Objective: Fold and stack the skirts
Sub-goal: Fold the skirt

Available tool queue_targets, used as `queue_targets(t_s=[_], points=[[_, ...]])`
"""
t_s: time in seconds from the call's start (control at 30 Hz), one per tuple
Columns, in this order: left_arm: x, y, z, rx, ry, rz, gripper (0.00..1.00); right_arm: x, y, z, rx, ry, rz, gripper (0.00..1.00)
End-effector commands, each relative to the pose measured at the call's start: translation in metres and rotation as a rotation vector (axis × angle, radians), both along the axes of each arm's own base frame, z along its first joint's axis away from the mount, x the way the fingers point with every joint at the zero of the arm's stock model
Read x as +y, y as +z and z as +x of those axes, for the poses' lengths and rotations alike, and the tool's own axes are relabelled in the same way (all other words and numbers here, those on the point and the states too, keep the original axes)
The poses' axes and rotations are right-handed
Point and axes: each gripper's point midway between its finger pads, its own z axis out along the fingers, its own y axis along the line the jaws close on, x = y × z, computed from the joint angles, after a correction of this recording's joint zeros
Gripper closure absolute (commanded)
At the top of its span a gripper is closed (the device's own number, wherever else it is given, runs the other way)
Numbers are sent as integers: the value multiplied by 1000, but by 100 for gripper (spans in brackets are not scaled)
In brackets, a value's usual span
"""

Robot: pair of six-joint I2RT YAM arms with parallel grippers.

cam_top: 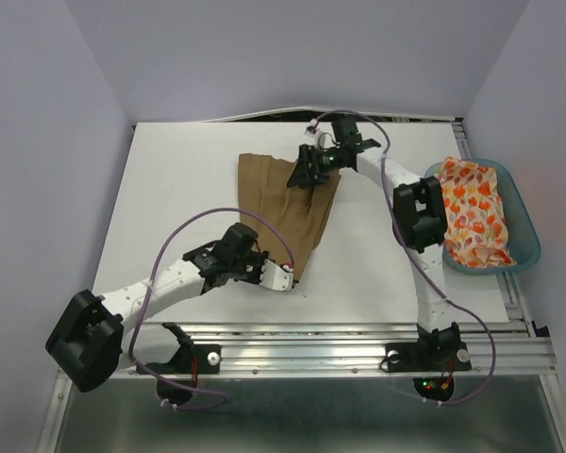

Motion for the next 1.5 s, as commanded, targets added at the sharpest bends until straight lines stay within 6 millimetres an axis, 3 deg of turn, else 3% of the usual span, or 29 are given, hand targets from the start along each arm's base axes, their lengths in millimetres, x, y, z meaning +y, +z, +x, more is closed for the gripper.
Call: queue_targets(t_s=[0.0,0.17,0.3,0.5,0.6,0.73,0.83,1.0,1.2,1.47], points=[[-12,17,-33,180,-35,-29,100,-22,60,43,-252,-105,-50,15],[-19,25,-68,367,-70,-3,100,-30,48,69,-358,-144,-134,13],[-28,40,-83,453,-83,-11,100,-29,37,87,-406,-158,-144,15],[-39,55,-96,525,-81,-19,100,-21,-4,85,-340,-120,-123,20],[-43,57,-99,564,-72,-17,100,-20,-23,73,-299,-67,-115,24],[-54,72,-96,598,-52,-38,100,-12,-41,38,-237,36,-98,36],[-62,82,-90,612,-28,-41,100,-9,-62,0,-190,135,-104,42],[-75,102,-73,587,12,-56,100,4,-74,-48,-129,234,-87,46],[-81,118,-41,522,74,-73,100,10,-78,-84,-75,299,-52,53],[-72,111,20,492,188,-95,100,14,-76,-111,-36,336,-19,56]])
